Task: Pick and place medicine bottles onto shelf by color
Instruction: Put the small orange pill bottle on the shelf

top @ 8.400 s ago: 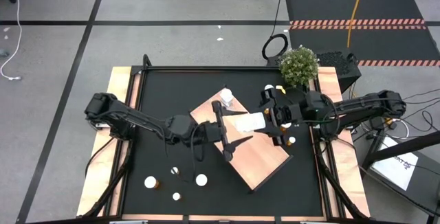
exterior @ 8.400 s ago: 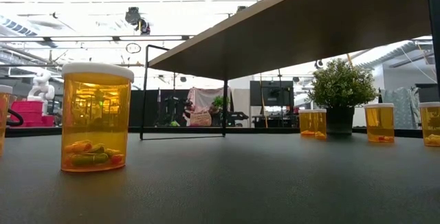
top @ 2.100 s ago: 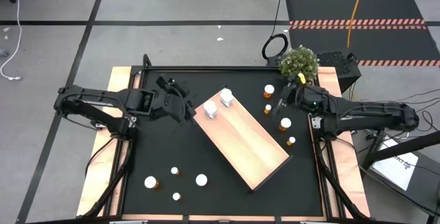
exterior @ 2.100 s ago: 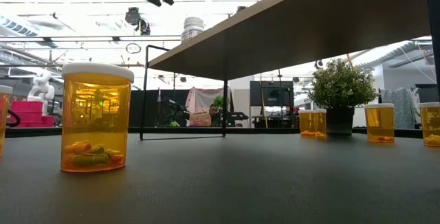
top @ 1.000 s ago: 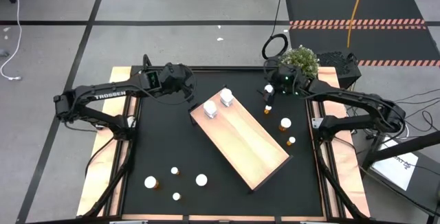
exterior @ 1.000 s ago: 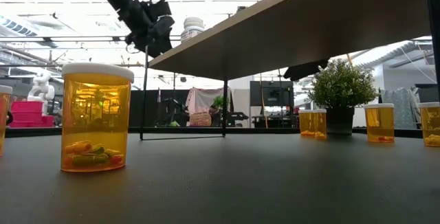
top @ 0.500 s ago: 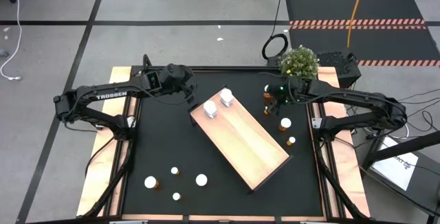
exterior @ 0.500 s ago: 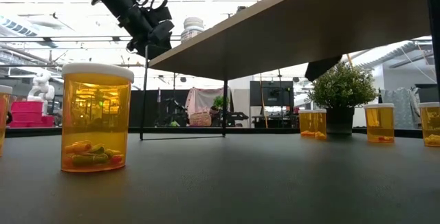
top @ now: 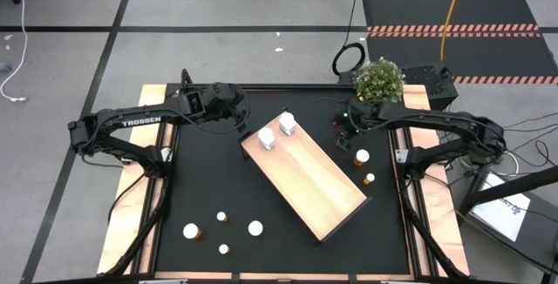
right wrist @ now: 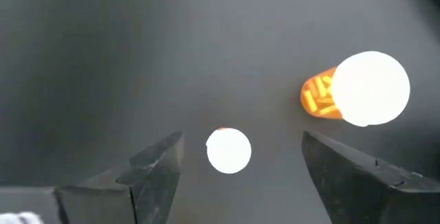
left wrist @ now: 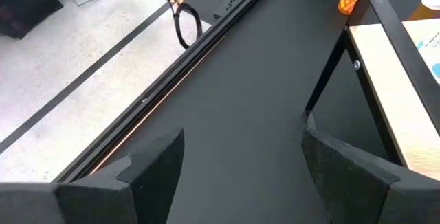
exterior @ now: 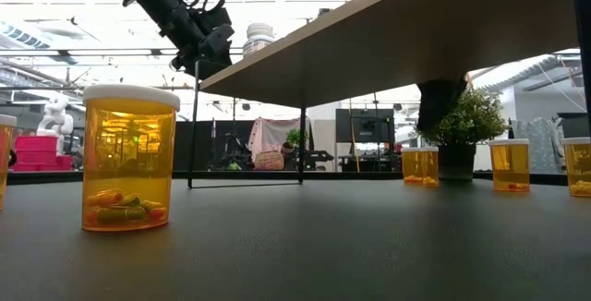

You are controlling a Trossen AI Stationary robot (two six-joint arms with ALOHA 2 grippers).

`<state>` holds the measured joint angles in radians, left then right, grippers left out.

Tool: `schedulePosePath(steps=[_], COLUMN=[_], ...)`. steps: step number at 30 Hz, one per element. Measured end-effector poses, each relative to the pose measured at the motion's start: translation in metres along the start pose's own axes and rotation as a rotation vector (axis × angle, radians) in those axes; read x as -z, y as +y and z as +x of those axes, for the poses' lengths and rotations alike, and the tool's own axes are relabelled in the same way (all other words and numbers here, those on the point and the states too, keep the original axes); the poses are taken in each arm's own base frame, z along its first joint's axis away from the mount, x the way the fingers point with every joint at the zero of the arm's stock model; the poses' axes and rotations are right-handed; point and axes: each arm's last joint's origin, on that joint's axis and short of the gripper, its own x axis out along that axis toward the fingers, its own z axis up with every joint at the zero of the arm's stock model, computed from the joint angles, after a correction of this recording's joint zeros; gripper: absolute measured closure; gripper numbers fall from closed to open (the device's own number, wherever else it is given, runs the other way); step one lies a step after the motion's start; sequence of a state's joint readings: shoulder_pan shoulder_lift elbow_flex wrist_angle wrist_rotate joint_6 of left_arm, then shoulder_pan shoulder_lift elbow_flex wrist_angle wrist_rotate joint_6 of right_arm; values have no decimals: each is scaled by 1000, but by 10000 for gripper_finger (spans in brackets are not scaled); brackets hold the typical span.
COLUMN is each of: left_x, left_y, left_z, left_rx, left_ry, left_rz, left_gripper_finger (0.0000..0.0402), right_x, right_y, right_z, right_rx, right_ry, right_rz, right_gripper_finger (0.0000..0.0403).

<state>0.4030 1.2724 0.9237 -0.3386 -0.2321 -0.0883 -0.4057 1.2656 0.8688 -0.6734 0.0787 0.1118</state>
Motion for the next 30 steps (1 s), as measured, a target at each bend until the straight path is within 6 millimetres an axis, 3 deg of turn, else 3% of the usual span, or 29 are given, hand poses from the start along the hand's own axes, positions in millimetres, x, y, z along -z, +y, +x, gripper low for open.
schedulePosePath(steps=[12,30], left_x=[0,0], left_y=[0,0], left_z=[0,0], left_rx=[0,0], left_ry=[1,1], left_rz=[0,-6], left_gripper_finger=[105,105], right_x=[0,0], right_y=[8,8], right_z=[24,26], right_rx=[4,3], right_ry=[102,99], right_rz=[4,-6], right_gripper_finger=[110,169])
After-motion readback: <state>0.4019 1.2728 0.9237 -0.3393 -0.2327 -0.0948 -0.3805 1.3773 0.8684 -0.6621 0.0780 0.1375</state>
